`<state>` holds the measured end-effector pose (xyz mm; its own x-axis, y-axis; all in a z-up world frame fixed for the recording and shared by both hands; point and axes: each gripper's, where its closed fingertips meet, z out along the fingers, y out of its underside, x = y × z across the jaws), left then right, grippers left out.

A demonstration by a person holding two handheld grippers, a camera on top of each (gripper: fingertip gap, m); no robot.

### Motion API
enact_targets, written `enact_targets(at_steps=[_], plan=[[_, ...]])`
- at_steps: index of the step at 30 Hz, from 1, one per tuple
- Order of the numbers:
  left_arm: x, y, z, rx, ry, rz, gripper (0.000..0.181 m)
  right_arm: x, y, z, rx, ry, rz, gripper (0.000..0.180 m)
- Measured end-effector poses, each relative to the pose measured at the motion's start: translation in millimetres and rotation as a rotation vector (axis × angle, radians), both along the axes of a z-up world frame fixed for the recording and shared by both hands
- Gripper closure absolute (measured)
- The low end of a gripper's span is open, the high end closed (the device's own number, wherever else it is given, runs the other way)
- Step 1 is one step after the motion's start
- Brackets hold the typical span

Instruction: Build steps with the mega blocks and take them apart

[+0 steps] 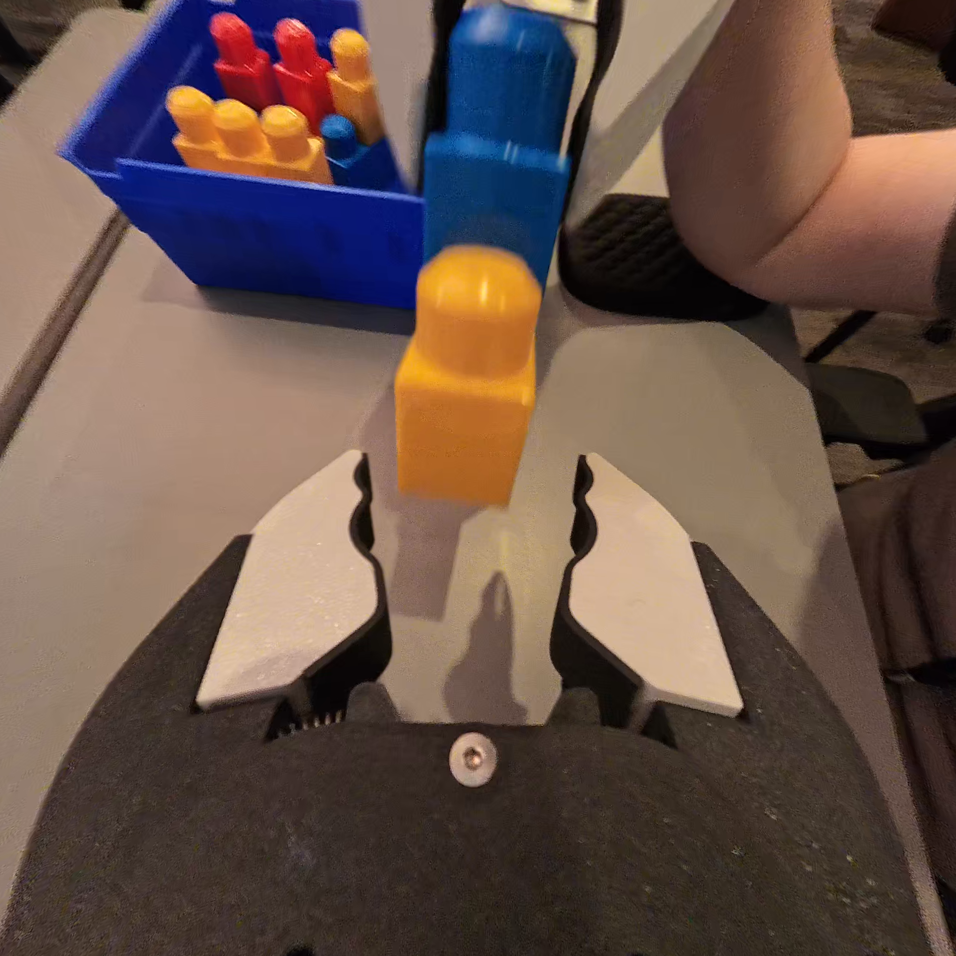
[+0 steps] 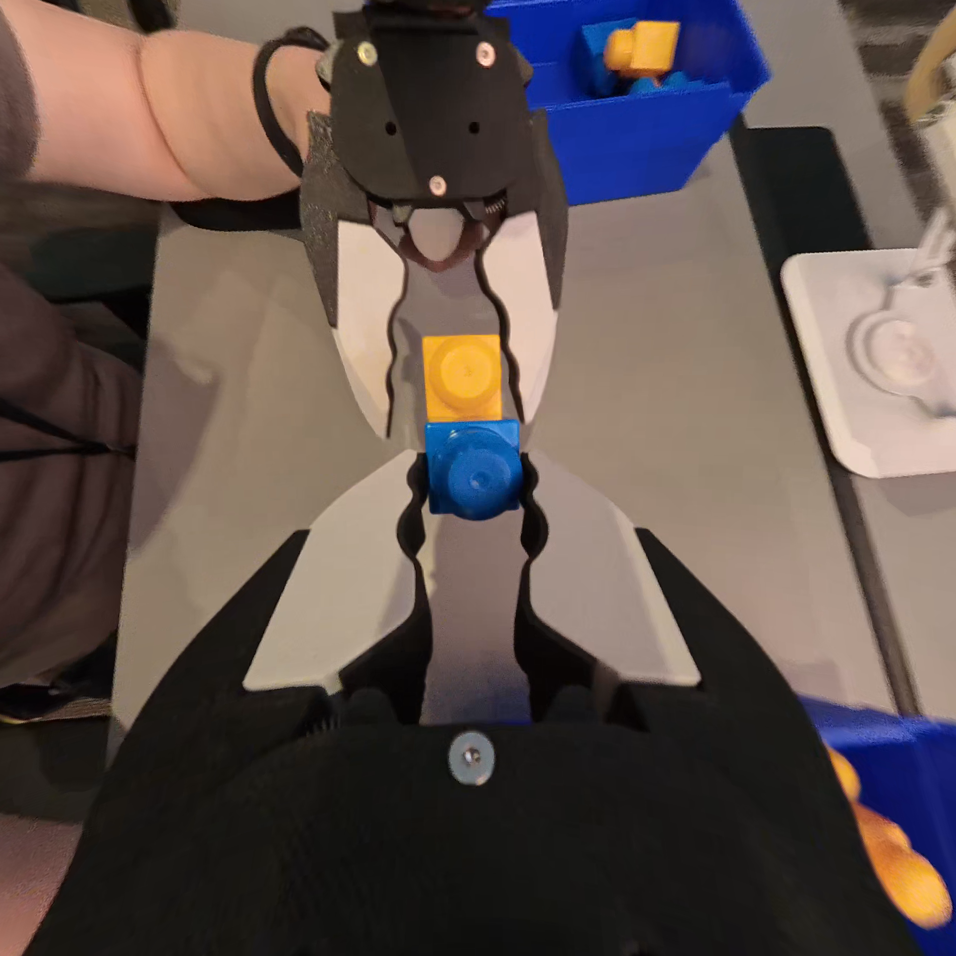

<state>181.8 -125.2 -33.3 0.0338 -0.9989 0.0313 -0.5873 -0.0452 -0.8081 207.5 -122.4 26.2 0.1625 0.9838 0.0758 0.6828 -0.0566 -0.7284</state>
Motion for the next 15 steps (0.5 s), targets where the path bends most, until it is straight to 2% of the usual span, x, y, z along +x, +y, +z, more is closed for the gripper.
enact_targets(at_steps=[2,5,7,10,15], plan=[[-3,9,5,0.034,-0.022,0.040,0.095,30,3,17,0.091,-0.025,-0.073,0.145],[-8,13,2,-0.003,-0.012,0.049,0.098,101,8,42,0.235,-0.054,-0.241,0.145],[-8,12,1,-0.021,-0.007,0.042,0.099,155,13,44,0.270,-0.086,-0.385,0.145],[-6,9,-5,-0.016,0.022,0.031,0.101,221,22,14,0.182,-0.176,-0.526,0.145],[-3,10,-7,-0.008,0.013,0.052,0.111,260,49,-68,0.008,-0.417,-0.508,0.144]])
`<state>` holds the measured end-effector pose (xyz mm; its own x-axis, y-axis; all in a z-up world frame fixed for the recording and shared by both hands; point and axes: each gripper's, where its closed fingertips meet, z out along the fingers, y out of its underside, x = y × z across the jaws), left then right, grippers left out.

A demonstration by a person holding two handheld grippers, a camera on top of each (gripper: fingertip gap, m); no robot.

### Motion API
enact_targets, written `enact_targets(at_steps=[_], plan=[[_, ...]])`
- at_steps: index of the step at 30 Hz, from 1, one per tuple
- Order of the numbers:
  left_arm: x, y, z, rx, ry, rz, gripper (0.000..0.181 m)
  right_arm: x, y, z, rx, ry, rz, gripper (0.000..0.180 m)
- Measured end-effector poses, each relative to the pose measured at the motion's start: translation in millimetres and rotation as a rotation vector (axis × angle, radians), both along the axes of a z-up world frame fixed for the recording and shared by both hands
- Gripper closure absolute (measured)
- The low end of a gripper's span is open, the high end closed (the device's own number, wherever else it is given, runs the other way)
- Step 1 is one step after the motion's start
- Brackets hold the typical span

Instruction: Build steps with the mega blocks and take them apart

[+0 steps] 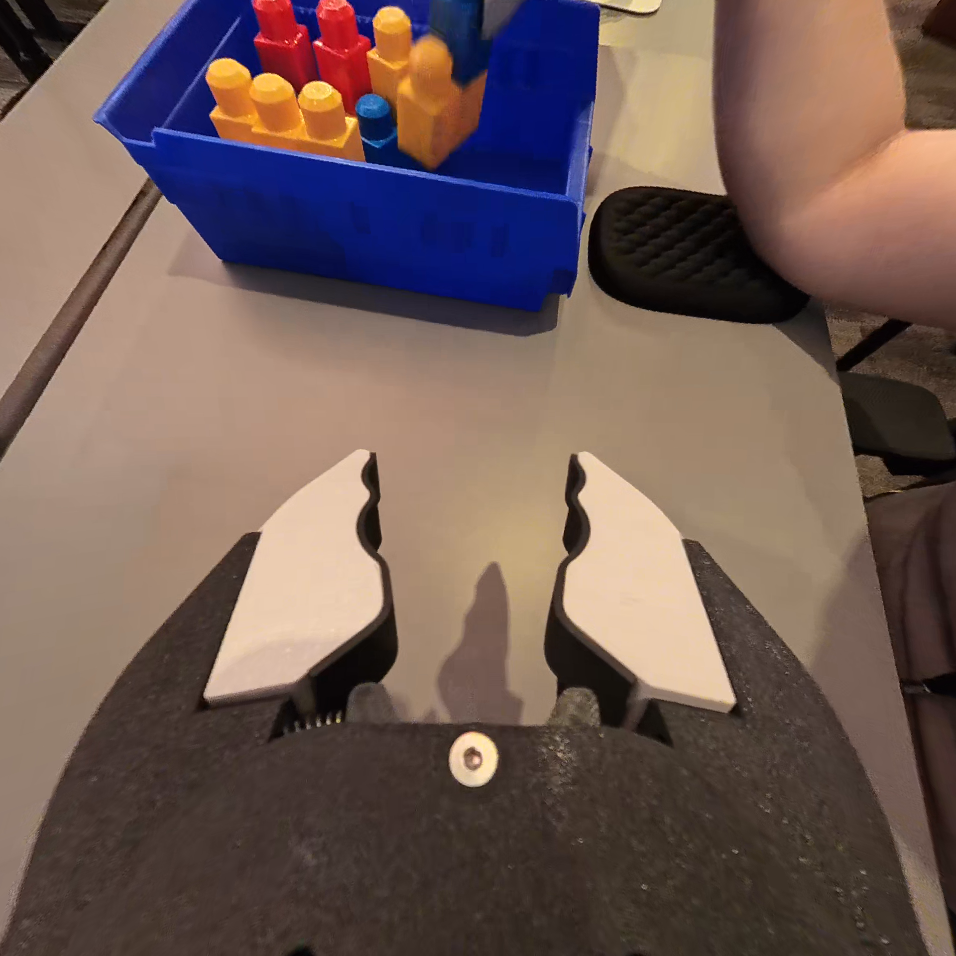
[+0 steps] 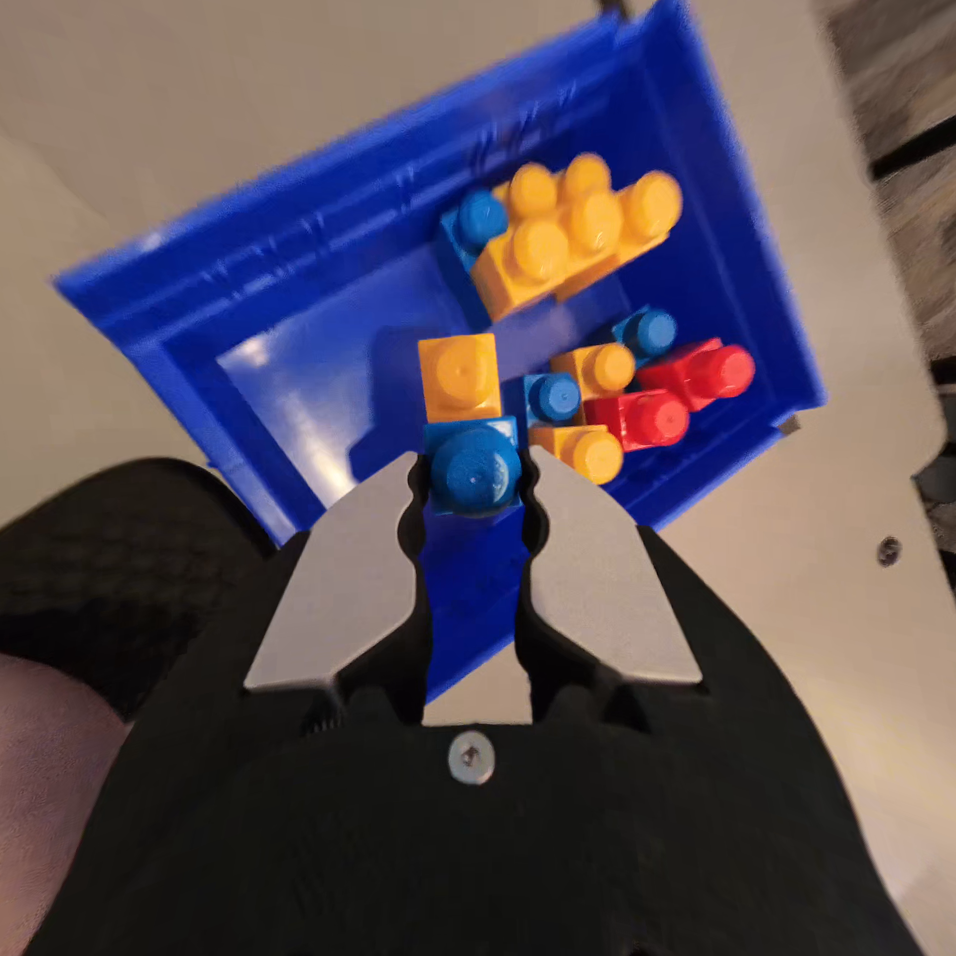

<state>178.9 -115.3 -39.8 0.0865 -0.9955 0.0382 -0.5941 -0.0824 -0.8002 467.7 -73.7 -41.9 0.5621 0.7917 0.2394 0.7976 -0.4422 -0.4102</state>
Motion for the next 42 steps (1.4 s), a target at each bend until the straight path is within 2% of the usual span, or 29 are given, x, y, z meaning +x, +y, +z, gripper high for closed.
enact_targets(at_steps=[4,7,13,17,20,22,24,26,28,32,35,38,42], plan=[[-2,-3,3,-0.012,-0.002,-0.015,0.110,10,5,-41,-0.143,-0.107,0.001,0.144],[-5,-4,9,-0.026,-0.018,-0.022,0.110,28,12,-56,-0.159,-0.194,-0.064,0.143],[-17,4,33,-0.019,-0.076,0.023,0.114,37,14,-53,-0.140,-0.169,-0.132,0.143],[-47,20,71,0.068,-0.133,0.109,0.111,41,15,-34,-0.050,-0.182,-0.155,0.141],[-97,42,107,0.145,-0.164,0.253,0.109,40,21,-18,0.036,-0.195,-0.149,0.141],[-153,69,125,0.262,-0.130,0.459,0.110,36,29,-1,0.125,-0.204,-0.142,0.141],[-220,94,127,0.382,-0.014,0.690,0.110,24,37,21,0.249,-0.199,-0.107,0.141],[-277,111,120,0.451,0.096,0.847,0.111,7,41,40,0.344,-0.171,-0.065,0.142],[-316,125,107,0.454,0.151,0.934,0.112,-10,41,51,0.390,-0.147,-0.022,0.142],[-369,147,65,0.304,0.250,1.076,0.116,-26,43,54,0.419,-0.143,0.029,0.142],[-379,161,38,0.282,0.329,1.102,0.118,-27,46,48,0.404,-0.153,0.030,0.142],[-385,176,8,0.304,0.518,1.126,0.114,-25,50,40,0.377,-0.171,0.022,0.142],[-379,200,-31,0.314,0.615,1.139,0.113,-23,50,35,0.354,-0.178,0.019,0.142]])
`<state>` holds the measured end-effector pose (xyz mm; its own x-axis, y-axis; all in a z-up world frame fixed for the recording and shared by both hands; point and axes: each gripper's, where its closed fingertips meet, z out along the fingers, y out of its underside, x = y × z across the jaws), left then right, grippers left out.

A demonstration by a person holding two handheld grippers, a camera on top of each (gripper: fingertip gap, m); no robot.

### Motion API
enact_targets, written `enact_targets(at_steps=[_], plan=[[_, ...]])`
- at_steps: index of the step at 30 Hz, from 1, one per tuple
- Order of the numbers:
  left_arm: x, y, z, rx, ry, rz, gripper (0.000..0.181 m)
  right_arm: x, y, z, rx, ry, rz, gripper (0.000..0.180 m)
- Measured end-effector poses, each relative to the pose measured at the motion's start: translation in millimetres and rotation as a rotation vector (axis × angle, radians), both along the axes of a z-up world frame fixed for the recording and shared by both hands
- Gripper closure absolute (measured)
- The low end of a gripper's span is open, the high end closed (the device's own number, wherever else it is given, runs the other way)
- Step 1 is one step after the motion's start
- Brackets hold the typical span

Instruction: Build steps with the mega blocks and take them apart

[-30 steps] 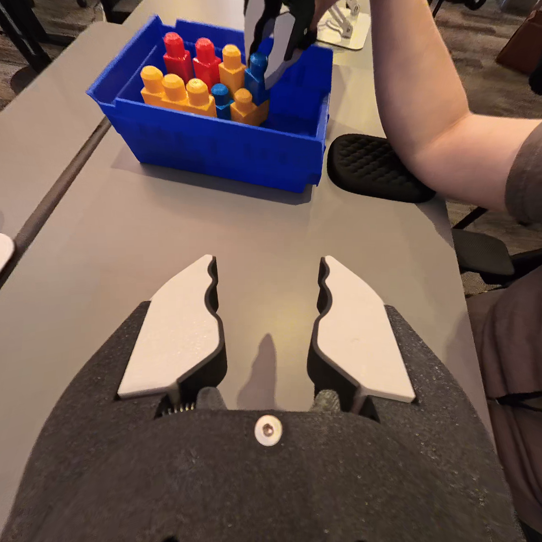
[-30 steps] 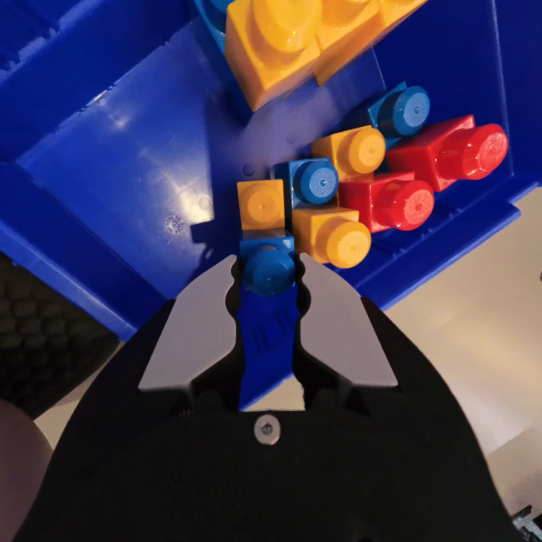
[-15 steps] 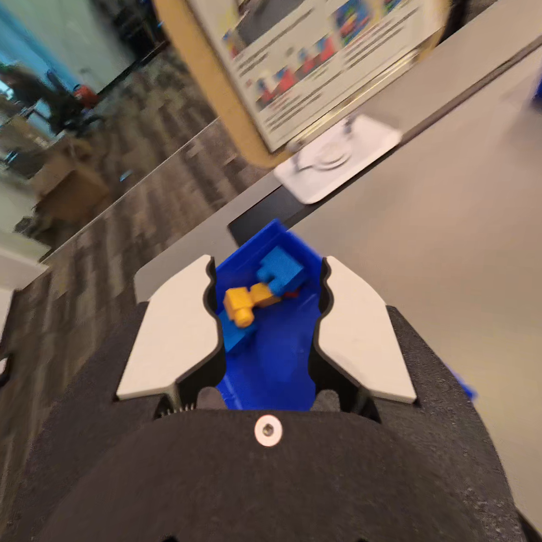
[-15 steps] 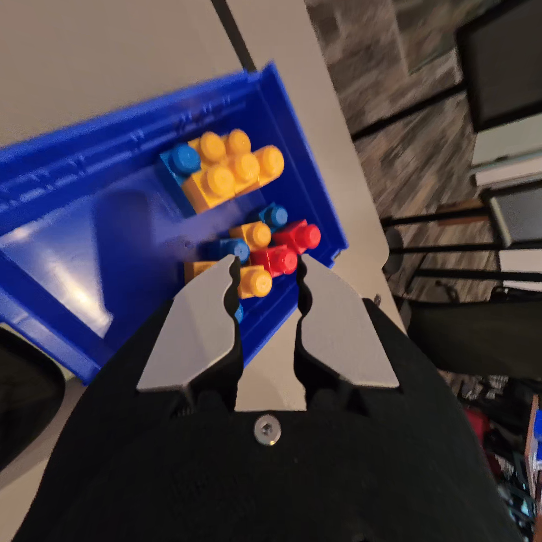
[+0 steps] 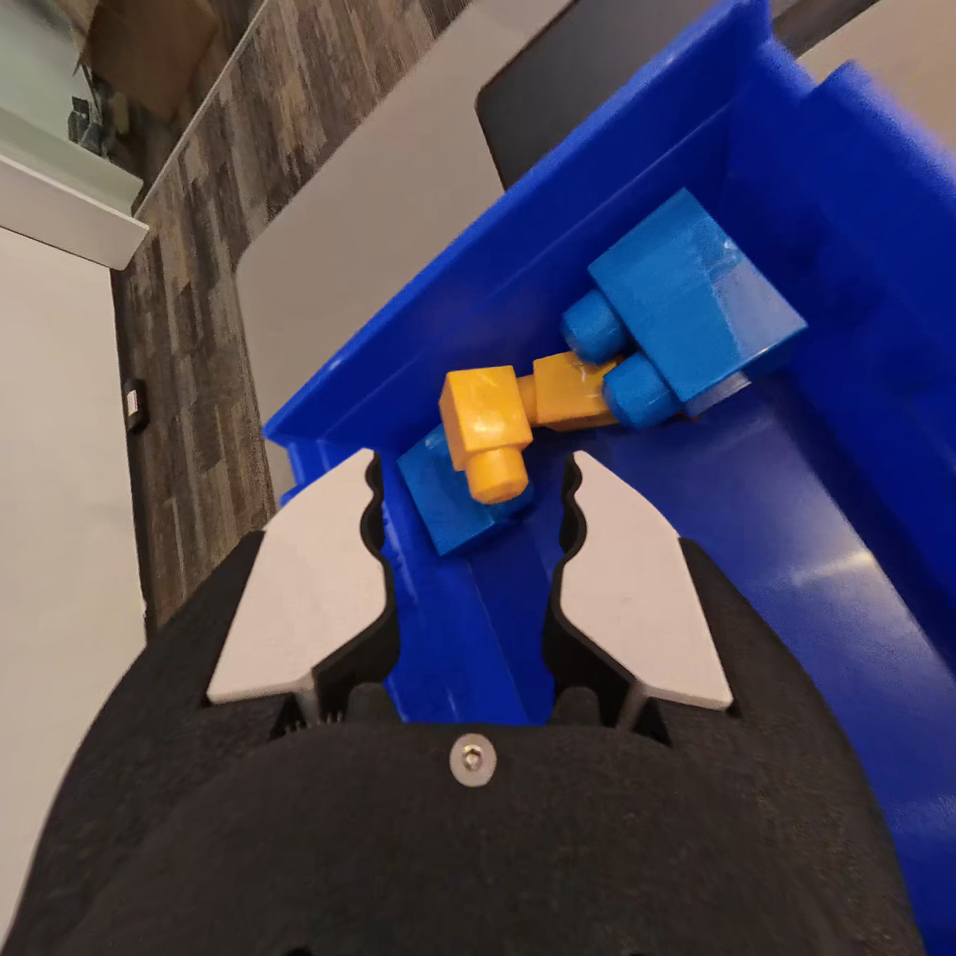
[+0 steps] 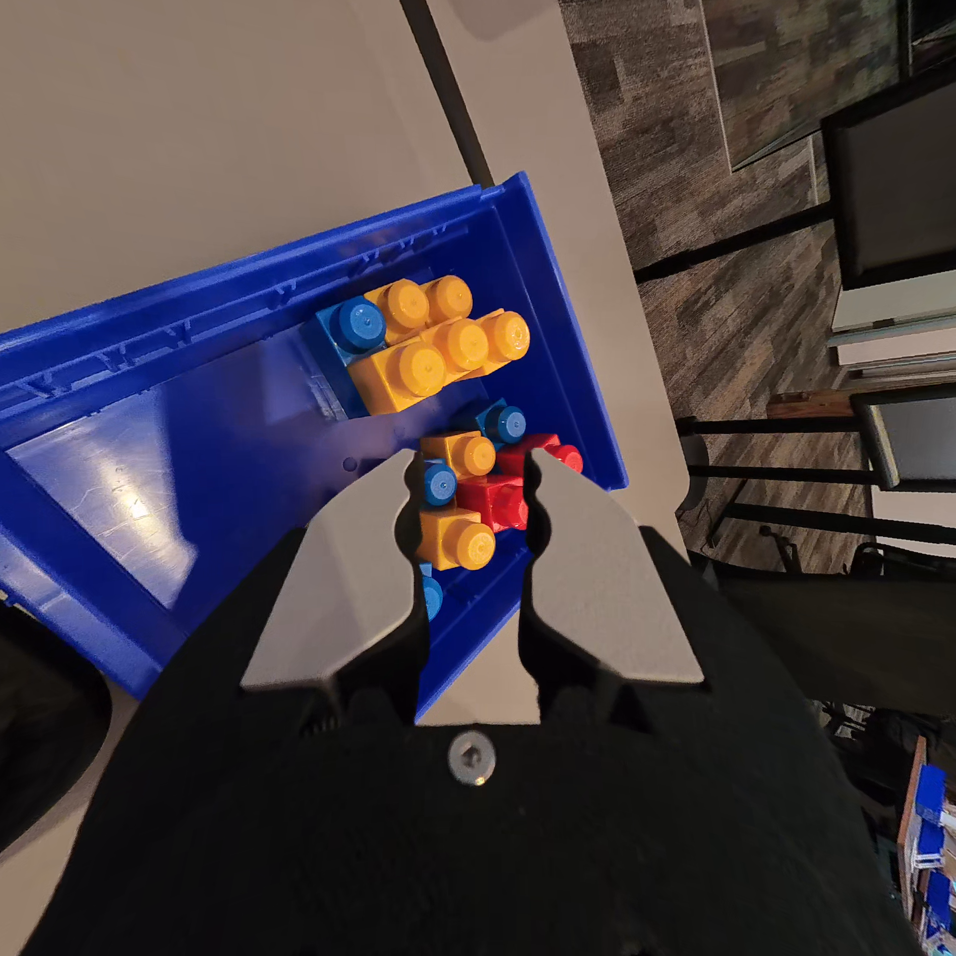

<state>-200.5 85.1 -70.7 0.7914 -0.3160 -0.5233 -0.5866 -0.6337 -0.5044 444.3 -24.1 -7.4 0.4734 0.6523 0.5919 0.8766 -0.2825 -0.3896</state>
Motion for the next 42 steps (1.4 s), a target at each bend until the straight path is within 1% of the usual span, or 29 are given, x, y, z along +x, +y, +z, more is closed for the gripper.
enact_targets(at_steps=[2,5,8,10,13,15,16,18,19,20,22,23,24,25,26,27,28,29,30,33,36,39,42], plan=[[-1,7,-17,-0.016,0.050,0.008,0.115,0,-1,0,-0.004,0.002,0.000,0.142],[-10,16,-31,-0.017,0.144,0.037,0.119,0,-1,1,-0.003,0.017,0.003,0.142],[-15,23,-36,0.007,0.186,0.057,0.131,-1,-1,-1,-0.016,0.010,0.004,0.142],[-15,24,-40,-0.002,0.171,0.048,0.143,-1,-1,-5,-0.030,0.000,0.006,0.142],[-16,22,-42,-0.015,0.110,0.042,0.143,-2,-1,-8,-0.046,-0.006,0.009,0.142],[-19,17,-33,-0.016,0.064,0.054,0.143,-3,-1,-9,-0.051,-0.008,0.010,0.142],[-19,15,-23,0.004,0.040,0.052,0.143,-3,-1,-9,-0.052,-0.009,0.010,0.142],[-10,9,10,0.078,-0.010,0.034,0.143,-3,-2,-8,-0.050,-0.010,0.009,0.142],[4,5,30,0.116,-0.055,-0.008,0.143,-2,-2,-8,-0.048,-0.010,0.008,0.142],[32,-3,50,0.145,-0.126,-0.100,0.143,-2,-2,-7,-0.045,-0.009,0.007,0.142],[125,-32,83,0.163,-0.311,-0.423,0.143,0,-2,-5,-0.039,-0.001,0.004,0.142],[179,-58,92,0.134,-0.391,-0.620,0.143,0,-3,-4,-0.039,0.004,0.004,0.142],[231,-90,91,0.073,-0.445,-0.821,0.143,0,-3,-4,-0.039,0.008,0.004,0.142],[277,-125,81,-0.011,-0.469,-1.013,0.143,1,-3,-5,-0.041,0.011,0.002,0.142],[314,-159,64,-0.096,-0.454,-1.181,0.143,1,-3,-5,-0.045,0.011,0.001,0.142],[342,-184,42,-0.160,-0.397,-1.294,0.143,1,-4,-6,-0.049,0.011,0.002,0.142],[361,-202,17,-0.207,-0.320,-1.367,0.143,0,-4,-7,-0.054,0.010,0.004,0.142],[375,-217,-5,-0.246,-0.259,-1.425,0.143,-1,-5,-8,-0.058,0.010,0.008,0.142],[387,-231,-23,-0.282,-0.240,-1.469,0.144,-3,-5,-9,-0.061,0.009,0.012,0.142],[405,-257,-52,-0.413,-0.273,-1.545,0.144,-6,-5,-9,-0.062,0.012,0.024,0.142],[408,-267,-66,-0.491,-0.294,-1.575,0.144,-8,-5,-11,-0.071,0.013,0.034,0.142],[405,-262,-80,-0.480,-0.206,-1.569,0.143,-9,-3,-16,-0.089,0.009,0.038,0.142],[408,-263,-79,-0.497,-0.250,-1.547,0.142,-10,-2,-22,-0.116,-0.005,0.038,0.142]])
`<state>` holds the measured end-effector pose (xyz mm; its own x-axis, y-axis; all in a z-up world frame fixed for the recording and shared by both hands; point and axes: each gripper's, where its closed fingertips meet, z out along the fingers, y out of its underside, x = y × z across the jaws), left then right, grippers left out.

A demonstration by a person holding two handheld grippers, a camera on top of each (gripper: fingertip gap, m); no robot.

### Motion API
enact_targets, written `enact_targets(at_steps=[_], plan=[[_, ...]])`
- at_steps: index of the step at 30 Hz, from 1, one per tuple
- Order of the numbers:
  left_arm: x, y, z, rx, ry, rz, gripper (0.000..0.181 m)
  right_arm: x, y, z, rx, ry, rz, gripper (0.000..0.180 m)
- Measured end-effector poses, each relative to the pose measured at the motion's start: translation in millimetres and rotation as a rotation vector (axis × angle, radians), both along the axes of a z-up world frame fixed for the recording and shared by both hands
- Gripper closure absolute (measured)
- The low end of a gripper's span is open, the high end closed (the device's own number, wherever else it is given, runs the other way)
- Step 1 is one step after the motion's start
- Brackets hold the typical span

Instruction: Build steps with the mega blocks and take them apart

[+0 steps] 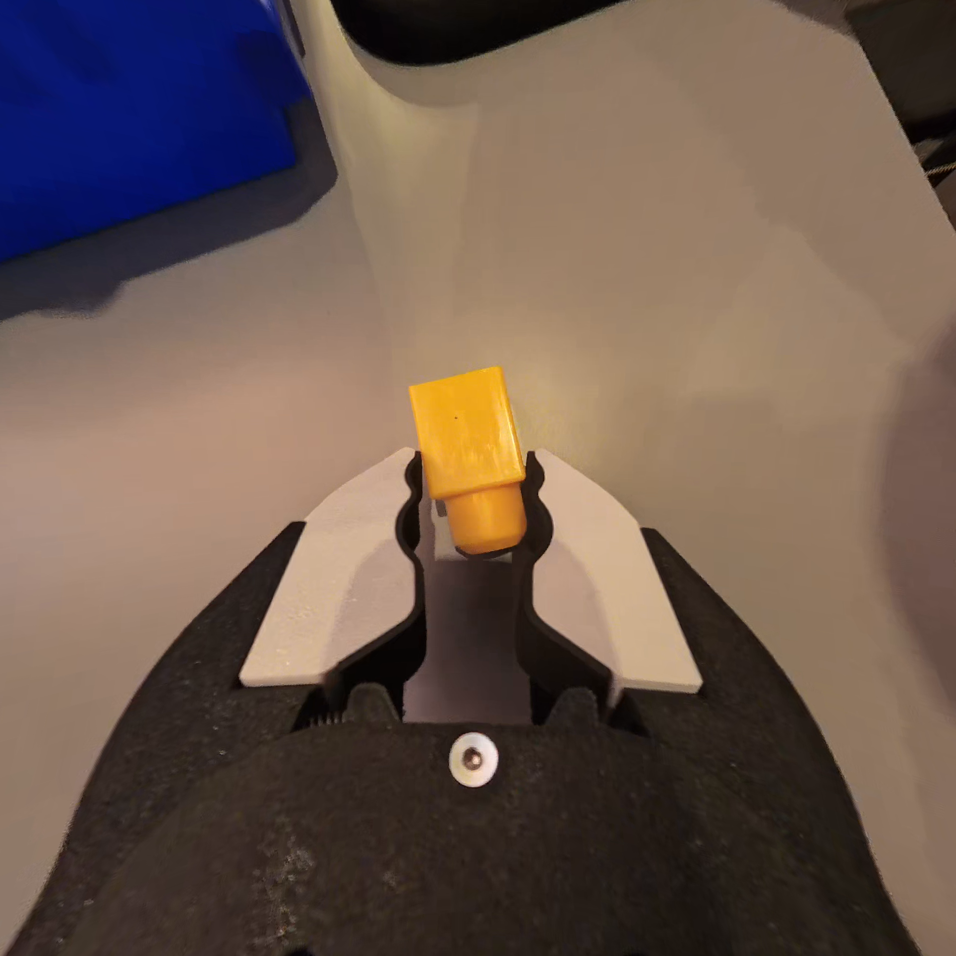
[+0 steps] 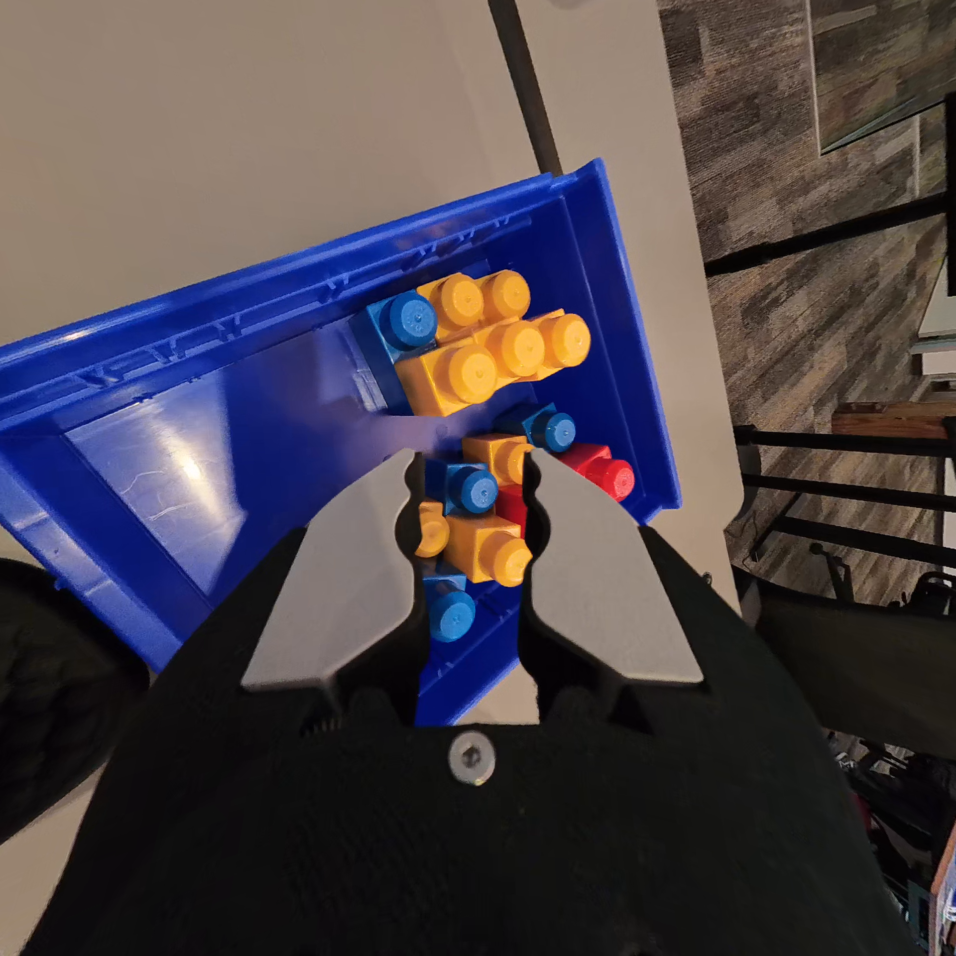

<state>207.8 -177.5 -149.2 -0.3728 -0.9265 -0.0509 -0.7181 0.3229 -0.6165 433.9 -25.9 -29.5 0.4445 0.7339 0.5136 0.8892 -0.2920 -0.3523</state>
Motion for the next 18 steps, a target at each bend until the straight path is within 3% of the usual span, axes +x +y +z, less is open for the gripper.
enact_targets(at_steps=[2,4,7,10,12,15,18], plan=[[2,7,4,0.004,-0.007,0.044,0.116,-1,0,-2,-0.010,-0.002,0.003,0.142],[1,10,19,-0.012,-0.048,0.074,0.118,-2,0,-3,-0.011,-0.002,0.006,0.142],[-6,24,74,-0.028,-0.193,0.166,0.122,-1,0,-1,-0.004,0.006,0.003,0.142],[-45,88,158,0.109,-0.423,0.449,0.123,1,0,1,0.005,0.015,-0.002,0.142],[-109,146,201,0.271,-0.527,0.719,0.124,1,0,1,0.001,0.013,-0.002,0.142],[-225,206,201,0.584,-0.376,1.012,0.118,-2,0,-2,-0.010,0.004,0.004,0.142],[-306,239,165,0.780,-0.120,1.115,0.111,-4,1,-5,-0.021,-0.003,0.009,0.142]])
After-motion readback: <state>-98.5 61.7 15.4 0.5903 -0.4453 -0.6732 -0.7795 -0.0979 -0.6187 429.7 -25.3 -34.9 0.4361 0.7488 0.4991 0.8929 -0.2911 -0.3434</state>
